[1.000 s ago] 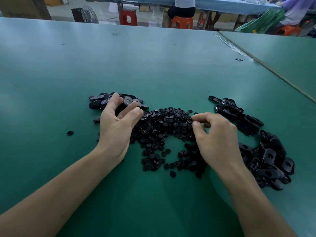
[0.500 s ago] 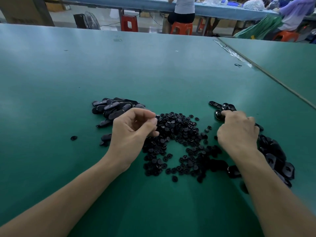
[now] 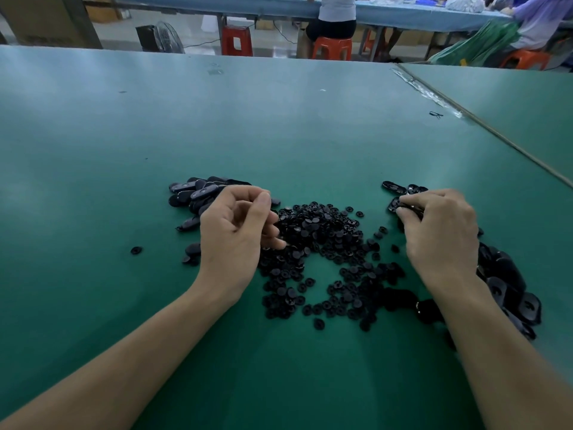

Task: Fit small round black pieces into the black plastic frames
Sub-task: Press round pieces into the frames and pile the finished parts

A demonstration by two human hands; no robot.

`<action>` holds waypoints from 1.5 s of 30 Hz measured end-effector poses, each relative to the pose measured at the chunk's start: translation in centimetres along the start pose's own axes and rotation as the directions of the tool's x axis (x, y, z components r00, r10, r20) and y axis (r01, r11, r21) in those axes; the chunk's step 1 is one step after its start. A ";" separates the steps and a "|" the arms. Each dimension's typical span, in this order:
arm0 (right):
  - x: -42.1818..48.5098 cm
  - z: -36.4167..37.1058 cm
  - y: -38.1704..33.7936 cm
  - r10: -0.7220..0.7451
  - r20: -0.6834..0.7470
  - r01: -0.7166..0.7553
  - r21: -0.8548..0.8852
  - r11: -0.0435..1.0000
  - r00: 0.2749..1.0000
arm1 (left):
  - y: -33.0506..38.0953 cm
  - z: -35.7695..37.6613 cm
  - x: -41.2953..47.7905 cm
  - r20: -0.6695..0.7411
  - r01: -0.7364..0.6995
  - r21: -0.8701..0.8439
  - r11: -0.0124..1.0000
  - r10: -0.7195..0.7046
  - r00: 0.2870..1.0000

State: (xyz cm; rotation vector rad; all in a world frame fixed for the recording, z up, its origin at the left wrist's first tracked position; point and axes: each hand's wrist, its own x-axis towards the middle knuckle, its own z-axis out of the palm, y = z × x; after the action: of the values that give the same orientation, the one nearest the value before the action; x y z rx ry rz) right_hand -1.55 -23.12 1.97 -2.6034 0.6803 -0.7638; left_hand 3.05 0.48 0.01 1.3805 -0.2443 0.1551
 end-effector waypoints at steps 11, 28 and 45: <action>-0.5 0.0 0.2 -0.004 0.094 -0.004 0.091 0.996 0.996 | -0.2 0.0 -0.5 0.103 0.009 0.077 0.997 -0.017 0.994; -4.8 1.0 -6.2 -0.315 0.143 0.140 0.676 0.724 0.938 | 0.7 0.4 -1.4 0.252 0.013 0.146 0.989 -0.050 0.966; -5.3 1.7 -4.8 -0.250 0.288 -0.079 0.785 0.614 0.924 | 0.3 0.1 -1.0 0.307 -0.046 0.148 0.988 -0.001 0.952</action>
State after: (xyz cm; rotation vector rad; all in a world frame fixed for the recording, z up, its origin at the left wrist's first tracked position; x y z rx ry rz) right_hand -2.81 -16.00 0.62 -1.8513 0.0373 -0.4124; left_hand 2.00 0.51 0.01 1.5545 -0.5162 -0.0237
